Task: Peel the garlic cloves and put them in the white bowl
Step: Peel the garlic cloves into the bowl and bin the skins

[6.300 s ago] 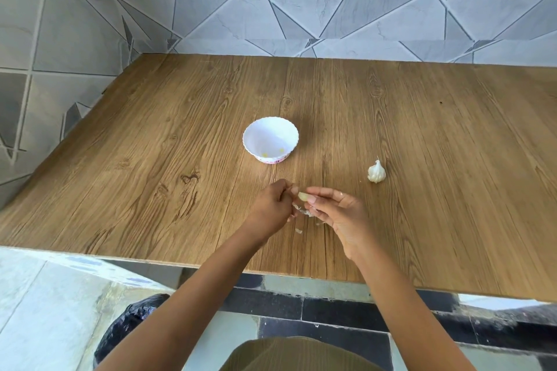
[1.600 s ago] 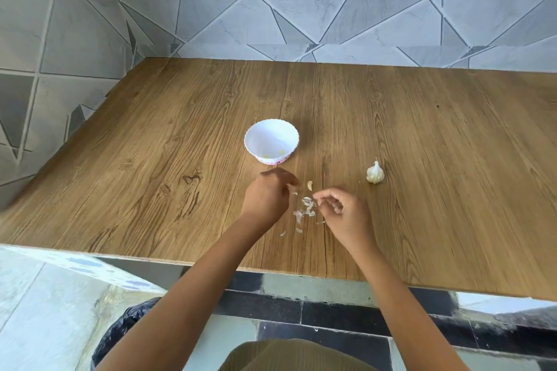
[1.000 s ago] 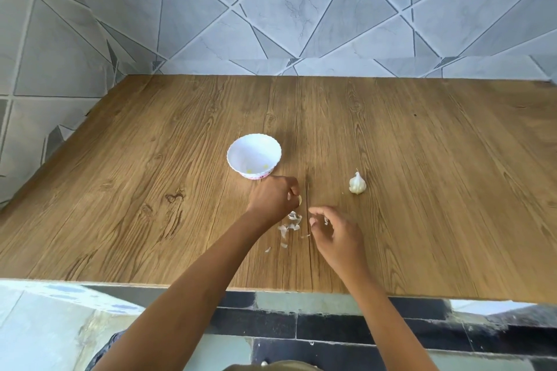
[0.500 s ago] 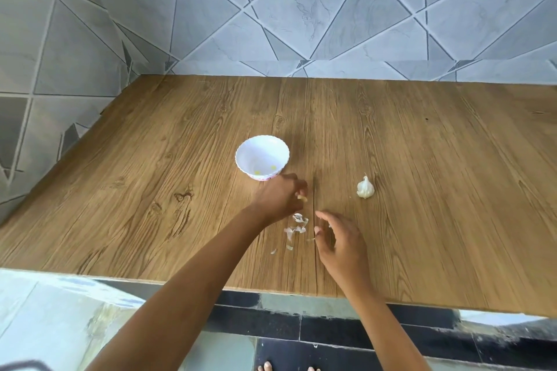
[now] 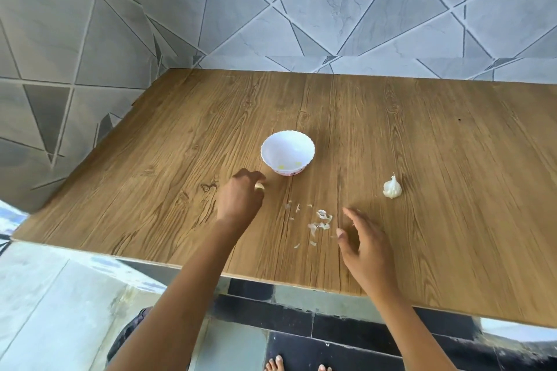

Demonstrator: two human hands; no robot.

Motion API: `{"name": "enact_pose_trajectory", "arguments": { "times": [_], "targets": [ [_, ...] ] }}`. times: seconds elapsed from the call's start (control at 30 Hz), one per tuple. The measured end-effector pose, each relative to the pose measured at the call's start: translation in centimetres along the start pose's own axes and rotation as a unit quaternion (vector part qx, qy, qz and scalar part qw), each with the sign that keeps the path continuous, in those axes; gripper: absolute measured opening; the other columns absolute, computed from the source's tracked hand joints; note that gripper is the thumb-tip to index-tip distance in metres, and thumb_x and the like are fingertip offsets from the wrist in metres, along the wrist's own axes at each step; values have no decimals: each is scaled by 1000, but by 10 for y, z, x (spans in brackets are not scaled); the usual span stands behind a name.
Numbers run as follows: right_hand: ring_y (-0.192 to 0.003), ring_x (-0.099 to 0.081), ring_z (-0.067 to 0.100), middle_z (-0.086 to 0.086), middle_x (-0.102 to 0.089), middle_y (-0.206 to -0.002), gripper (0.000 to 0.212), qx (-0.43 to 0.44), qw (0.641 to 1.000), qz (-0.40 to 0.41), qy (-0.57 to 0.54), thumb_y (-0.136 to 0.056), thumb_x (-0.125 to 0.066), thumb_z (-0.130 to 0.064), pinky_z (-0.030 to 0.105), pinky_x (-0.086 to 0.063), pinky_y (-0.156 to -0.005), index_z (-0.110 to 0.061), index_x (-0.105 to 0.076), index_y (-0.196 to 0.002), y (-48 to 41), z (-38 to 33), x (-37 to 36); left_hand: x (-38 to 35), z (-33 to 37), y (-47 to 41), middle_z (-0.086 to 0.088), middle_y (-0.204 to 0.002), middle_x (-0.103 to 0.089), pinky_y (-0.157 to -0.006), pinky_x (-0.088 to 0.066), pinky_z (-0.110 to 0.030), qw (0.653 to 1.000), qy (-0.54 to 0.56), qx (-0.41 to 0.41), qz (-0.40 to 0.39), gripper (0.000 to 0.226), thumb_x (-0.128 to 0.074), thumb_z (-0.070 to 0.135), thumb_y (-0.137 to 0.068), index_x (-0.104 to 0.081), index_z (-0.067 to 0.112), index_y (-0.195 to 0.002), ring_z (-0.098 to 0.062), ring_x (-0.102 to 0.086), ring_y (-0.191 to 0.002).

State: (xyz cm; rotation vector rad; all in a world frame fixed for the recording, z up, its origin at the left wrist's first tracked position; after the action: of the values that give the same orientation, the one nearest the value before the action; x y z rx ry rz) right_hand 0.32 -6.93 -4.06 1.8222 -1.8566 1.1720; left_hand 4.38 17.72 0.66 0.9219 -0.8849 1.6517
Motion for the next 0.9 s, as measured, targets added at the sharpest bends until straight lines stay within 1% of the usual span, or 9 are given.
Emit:
{"name": "enact_pose_trajectory", "arguments": {
  "times": [0.1,0.2,0.27,0.4,0.5,0.57,0.7,0.83,0.9],
  "targets": [
    [-111,-57,18,7,-64,-120,41,-6,999,3,-37,-85,-68,-11,32,-45,-93,-6,-58,-125,0,0,3,-13,22,16,-9,-107,-66,-73,-55,-38,998,23,-44,-31,32,-51,-4,-84,-69,8,-107,-27,-65,-85],
    [-112,-51,9,4,-61,-123,42,-21,998,-10,-62,-87,-65,-14,28,-42,-95,-9,-56,-128,3,0,9,-34,38,22,-13,-109,-59,-73,-53,-38,996,-17,-53,-69,34,-46,-8,-85,-66,4,-110,-31,-62,-90],
    [-115,-50,8,1,-59,-127,43,-37,996,-16,-77,-89,-63,-17,27,-42,-97,-12,-54,-131,7,2,13,-43,49,26,-11,-113,-55,-74,-53,-34,996,-31,-54,-69,36,-46,-9,-86,-63,6,-114,-27,-60,-93],
    [-116,-54,11,-1,-59,-128,45,-42,995,-21,-89,-90,-61,-19,30,-48,-96,-15,-51,-134,10,3,21,-55,75,45,-10,-105,-61,-74,-53,-34,985,3,-134,-109,27,-55,-1,-88,-69,6,-110,-27,-63,-87],
    [-116,-53,5,-4,-57,-129,46,-38,995,-25,-94,-90,-61,-19,11,-40,-93,-14,-50,-134,10,4,27,-49,77,35,-14,-104,-66,-78,-53,-38,984,47,-142,-97,36,-51,-11,-82,-71,6,-107,-30,-65,-90],
    [-115,-47,-1,-7,-54,-131,46,-40,995,-28,-92,-91,-60,-22,-1,-31,-89,-14,-49,-135,10,6,32,-43,74,18,-12,-114,-66,-88,-51,-37,988,37,-126,-77,49,-44,-17,-80,-68,8,-115,-28,-63,-102],
    [-122,-44,1,-4,-53,-136,46,-44,993,-32,-103,-91,-59,-22,9,-32,-97,-15,-49,-135,12,9,38,-48,82,10,-9,-127,-60,-98,-44,-31,982,4,-138,-128,56,-42,-20,-78,-63,8,-122,-25,-56,-116],
    [-124,-47,5,-6,-53,-135,45,-52,990,-31,-128,-92,-59,-21,8,-32,-96,-16,-49,-135,12,12,42,-53,91,35,-12,-108,-66,-82,-53,-37,966,7,-205,-155,41,-52,-18,-77,-70,3,-108,-28,-64,-94],
    [-123,-46,3,-10,-52,-133,44,-65,985,-35,-153,-92,-58,-21,10,-32,-98,-18,-48,-135,13,14,44,-51,95,41,-10,-106,-68,-81,-54,-37,962,12,-225,-151,42,-54,-18,-76,-71,5,-106,-25,-65,-92]
  ]
}}
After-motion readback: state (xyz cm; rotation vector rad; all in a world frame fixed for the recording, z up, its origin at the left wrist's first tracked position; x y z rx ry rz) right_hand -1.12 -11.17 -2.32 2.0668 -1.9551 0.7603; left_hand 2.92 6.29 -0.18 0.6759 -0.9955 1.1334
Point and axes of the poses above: each hand's wrist, its own y-axis away from the middle knuckle, its own x-axis out of the back of the hand, z = x × y, the point moved 3 cm from there along -y, towards the middle knuckle
